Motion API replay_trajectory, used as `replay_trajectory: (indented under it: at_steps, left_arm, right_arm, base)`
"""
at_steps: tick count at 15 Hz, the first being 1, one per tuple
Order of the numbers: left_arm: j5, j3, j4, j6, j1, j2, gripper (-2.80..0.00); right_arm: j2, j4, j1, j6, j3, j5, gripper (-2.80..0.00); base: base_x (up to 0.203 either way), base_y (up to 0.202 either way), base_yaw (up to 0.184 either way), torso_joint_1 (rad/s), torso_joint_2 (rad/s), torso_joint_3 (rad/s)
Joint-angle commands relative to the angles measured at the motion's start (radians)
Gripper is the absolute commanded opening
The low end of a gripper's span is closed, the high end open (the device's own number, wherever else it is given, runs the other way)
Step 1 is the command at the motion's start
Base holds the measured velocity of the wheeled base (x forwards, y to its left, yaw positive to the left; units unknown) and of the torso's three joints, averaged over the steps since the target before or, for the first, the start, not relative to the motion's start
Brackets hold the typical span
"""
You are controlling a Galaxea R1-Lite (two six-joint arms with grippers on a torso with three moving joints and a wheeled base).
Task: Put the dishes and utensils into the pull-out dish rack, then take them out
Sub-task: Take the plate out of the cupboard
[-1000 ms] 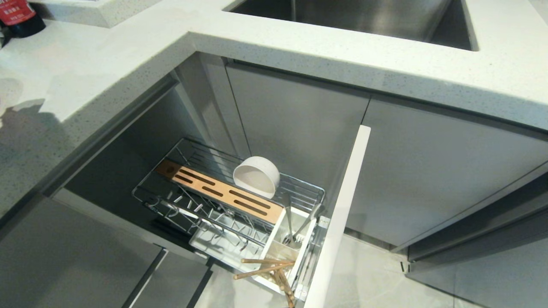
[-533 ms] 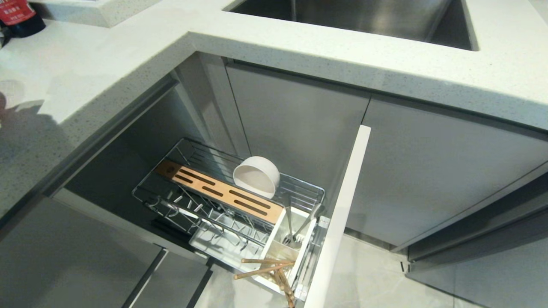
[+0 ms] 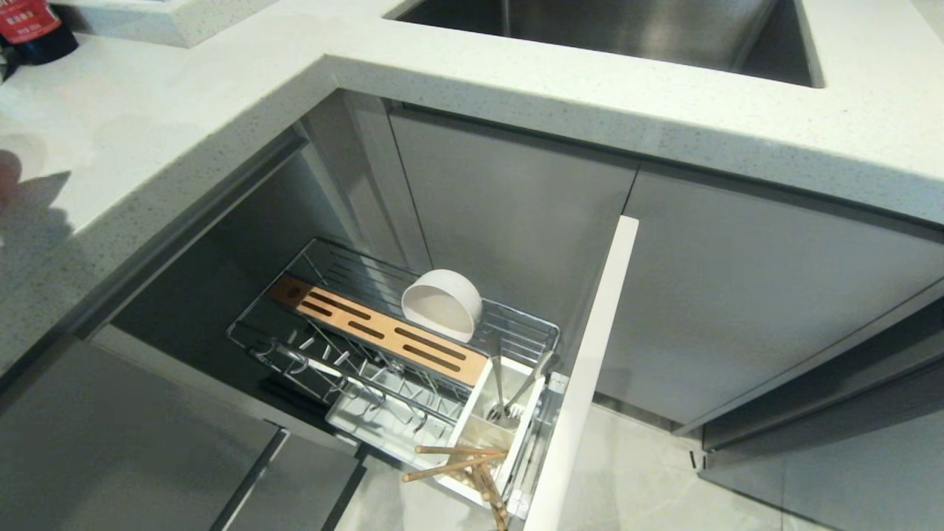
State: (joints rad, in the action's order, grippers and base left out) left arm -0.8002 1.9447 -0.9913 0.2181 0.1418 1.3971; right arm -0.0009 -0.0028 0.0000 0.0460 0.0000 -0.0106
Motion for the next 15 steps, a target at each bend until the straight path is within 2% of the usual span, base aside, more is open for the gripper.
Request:
replay_trajectory:
  at_steps: [1, 4, 6, 7, 8, 9, 11, 13, 14, 15]
  left_arm:
    - [0.054, -0.005, 0.037, -0.013, 0.007, -0.038, 0.00]
    - [0.195, -0.006, 0.053, -0.099, 0.019, -0.083, 0.00]
    - [0.300, -0.007, 0.080, -0.198, 0.019, -0.114, 0.00]
    - [0.345, -0.017, 0.116, -0.262, 0.019, -0.132, -2.31]
    - [0.375, -0.035, 0.159, -0.316, 0.019, -0.147, -2.80]
    - [0.391, -0.048, 0.204, -0.367, 0.026, -0.153, -2.80]
    - [0.402, -0.092, 0.289, -0.510, 0.048, -0.168, -2.80]
    - [0.404, -0.146, 0.329, -0.649, 0.064, -0.178, -2.80]
    - [0.418, -0.167, 0.368, -0.699, 0.092, -0.177, -2.80]
    - [0.436, -0.192, 0.399, -0.705, 0.105, -0.175, -2.80]
  right_arm:
    - [0.001, 0.000, 0.000, 0.000, 0.000, 0.000, -2.80]
    - [0.001, 0.000, 0.000, 0.000, 0.000, 0.001, -2.80]
    - [0.001, 0.000, 0.000, 0.000, 0.000, 0.000, -2.80]
    - [0.001, 0.000, 0.000, 0.000, 0.000, 0.000, -2.80]
    - [0.001, 0.000, 0.000, 0.000, 0.000, 0.000, -2.80]
    - [0.001, 0.000, 0.000, 0.000, 0.000, 0.000, -2.80]
    - [0.001, 0.000, 0.000, 0.000, 0.000, 0.000, -2.80]
    - [0.001, 0.000, 0.000, 0.000, 0.000, 0.000, -2.80]
    - [0.001, 0.000, 0.000, 0.000, 0.000, 0.000, -2.80]
    - [0.001, 0.000, 0.000, 0.000, 0.000, 0.000, -2.80]
  base:
    - [0.000, 0.000, 0.000, 0.000, 0.00, 0.000]
    - [0.000, 0.000, 0.000, 0.000, 0.00, 0.000]
    - [0.000, 0.000, 0.000, 0.000, 0.00, 0.000]
    - [0.000, 0.000, 0.000, 0.000, 0.00, 0.000]
    - [0.000, 0.000, 0.000, 0.000, 0.00, 0.000]
    - [0.000, 0.000, 0.000, 0.000, 0.00, 0.000]
    - [0.000, 0.000, 0.000, 0.000, 0.00, 0.000]
    - [0.000, 0.000, 0.000, 0.000, 0.00, 0.000]
    - [0.000, 0.000, 0.000, 0.000, 0.00, 0.000]
    - [0.000, 0.000, 0.000, 0.000, 0.00, 0.000]
